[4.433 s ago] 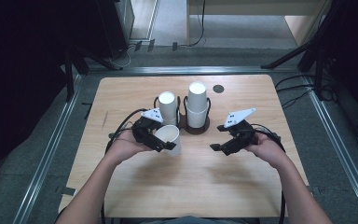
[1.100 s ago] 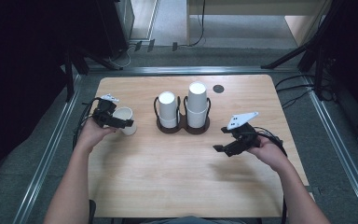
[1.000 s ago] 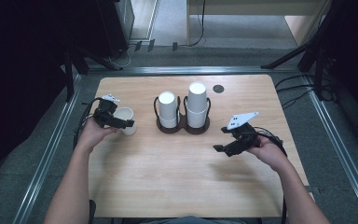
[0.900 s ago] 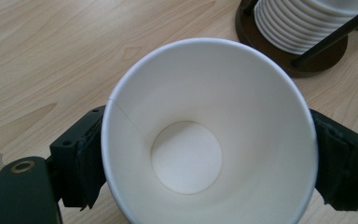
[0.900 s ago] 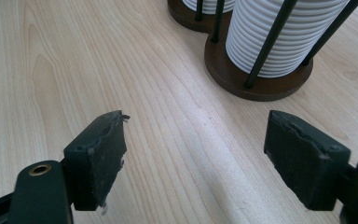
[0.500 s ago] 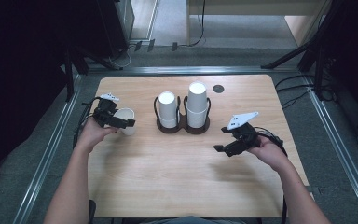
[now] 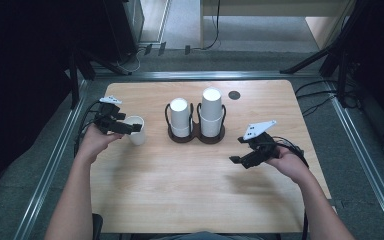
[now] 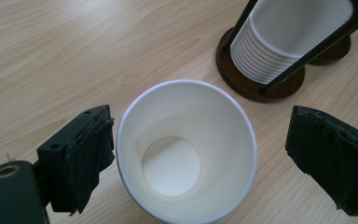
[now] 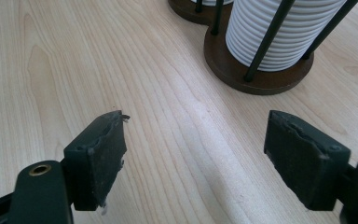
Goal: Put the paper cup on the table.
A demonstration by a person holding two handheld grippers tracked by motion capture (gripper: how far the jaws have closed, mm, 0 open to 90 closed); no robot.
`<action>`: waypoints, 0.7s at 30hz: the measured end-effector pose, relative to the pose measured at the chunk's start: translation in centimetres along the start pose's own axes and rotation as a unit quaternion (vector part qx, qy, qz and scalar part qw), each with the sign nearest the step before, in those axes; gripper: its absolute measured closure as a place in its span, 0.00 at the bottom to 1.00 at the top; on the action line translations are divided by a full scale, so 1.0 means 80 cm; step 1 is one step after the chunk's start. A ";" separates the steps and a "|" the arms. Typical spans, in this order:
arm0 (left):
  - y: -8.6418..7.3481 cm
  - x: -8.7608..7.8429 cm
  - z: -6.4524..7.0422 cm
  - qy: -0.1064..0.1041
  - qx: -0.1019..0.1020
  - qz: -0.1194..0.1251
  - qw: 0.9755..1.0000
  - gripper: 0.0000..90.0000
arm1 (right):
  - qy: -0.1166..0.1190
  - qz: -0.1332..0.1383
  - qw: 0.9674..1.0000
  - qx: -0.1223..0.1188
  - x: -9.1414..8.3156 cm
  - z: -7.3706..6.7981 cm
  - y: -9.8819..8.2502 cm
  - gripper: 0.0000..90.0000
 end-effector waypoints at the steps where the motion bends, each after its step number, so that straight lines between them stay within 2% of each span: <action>1: 0.002 -0.002 0.001 0.000 0.002 0.002 1.000 0.08 | 0.000 0.000 1.000 0.000 0.000 0.000 0.000 0.23; 4: 0.006 -0.007 0.004 0.005 0.004 0.006 1.000 0.08 | 0.001 0.001 1.000 -0.001 0.000 0.000 0.000 0.23; 9: 0.015 -0.011 0.011 -0.003 0.003 0.015 1.000 0.08 | 0.003 0.005 1.000 0.001 -0.001 0.000 0.001 0.23; 17: 0.027 -0.010 0.028 -0.012 0.026 0.013 0.999 0.08 | 0.003 0.005 1.000 0.001 -0.002 -0.002 0.001 0.23; 21: 0.031 -0.007 0.035 -0.026 0.033 0.013 0.999 0.08 | 0.003 0.004 1.000 0.001 -0.002 -0.002 0.000 0.23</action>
Point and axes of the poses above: each handheld gripper's, and its own axes: x roughly forward along the jaws, y roughly out of its top, z roughly to its right, the point moved 2 cm from there along x, roughly forward along the jaws, and after that the axes turned 14 degrees about x, right-handed, at the moved point
